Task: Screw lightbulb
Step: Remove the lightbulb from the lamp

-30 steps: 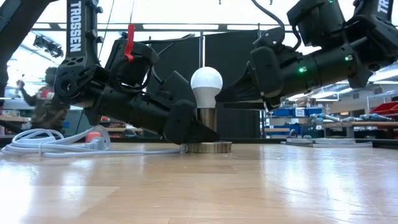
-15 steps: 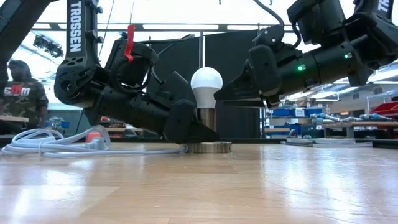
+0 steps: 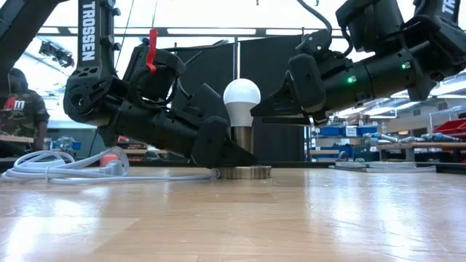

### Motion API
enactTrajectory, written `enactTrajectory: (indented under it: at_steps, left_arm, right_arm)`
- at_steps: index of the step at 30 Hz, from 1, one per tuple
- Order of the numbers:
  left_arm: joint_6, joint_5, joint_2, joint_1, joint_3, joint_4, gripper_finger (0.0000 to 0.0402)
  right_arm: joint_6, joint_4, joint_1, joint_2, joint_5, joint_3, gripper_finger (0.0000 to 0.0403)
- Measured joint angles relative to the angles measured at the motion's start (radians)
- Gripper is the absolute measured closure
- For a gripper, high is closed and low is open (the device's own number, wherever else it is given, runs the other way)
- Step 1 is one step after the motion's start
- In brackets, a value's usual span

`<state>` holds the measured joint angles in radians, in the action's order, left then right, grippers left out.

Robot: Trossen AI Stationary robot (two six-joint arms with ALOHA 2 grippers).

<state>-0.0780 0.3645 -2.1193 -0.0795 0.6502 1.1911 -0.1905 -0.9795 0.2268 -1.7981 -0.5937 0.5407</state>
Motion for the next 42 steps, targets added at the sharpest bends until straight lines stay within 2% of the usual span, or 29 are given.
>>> enactTrajectory:
  at_steps: [6,11,14,25,28,33,38,42]
  left_arm:
    - [0.000,-0.001,0.000,0.000,0.000,0.000,0.0199]
    - [0.000,-0.001,0.000,0.000,0.000,0.005,0.0199]
    - [0.000,-0.003,0.000,0.000,-0.001,0.006,0.0199]
    - [0.000,-0.002,0.000,-0.006,0.000,0.007,0.0199]
    - [0.006,-0.001,0.000,-0.006,0.000,0.007,0.0199]
    - [0.011,-0.001,0.000,-0.008,0.000,0.005,0.0199]
    - [0.013,-0.004,0.000,-0.008,0.000,0.006,0.0199]
    - [0.014,-0.004,0.000,-0.008,0.000,0.007,0.0199]
  right_arm:
    - [0.034,-0.024,-0.010,0.000,0.031,0.011,0.0095]
    - [0.066,0.124,-0.028,0.000,0.043,0.090,0.0095]
    - [0.118,0.123,-0.027,0.000,0.021,0.112,0.0095]
    - [0.092,0.121,-0.057,0.000,0.014,0.076,0.0095]
    - [0.064,0.121,-0.056,0.000,-0.030,0.049,0.0095]
    - [-0.054,0.122,-0.034,0.000,-0.186,0.019,0.0095]
    - [-0.061,0.116,0.005,0.001,-0.064,0.032,0.0095]
    - [-0.034,0.119,0.015,0.001,-0.055,0.054,0.0095]
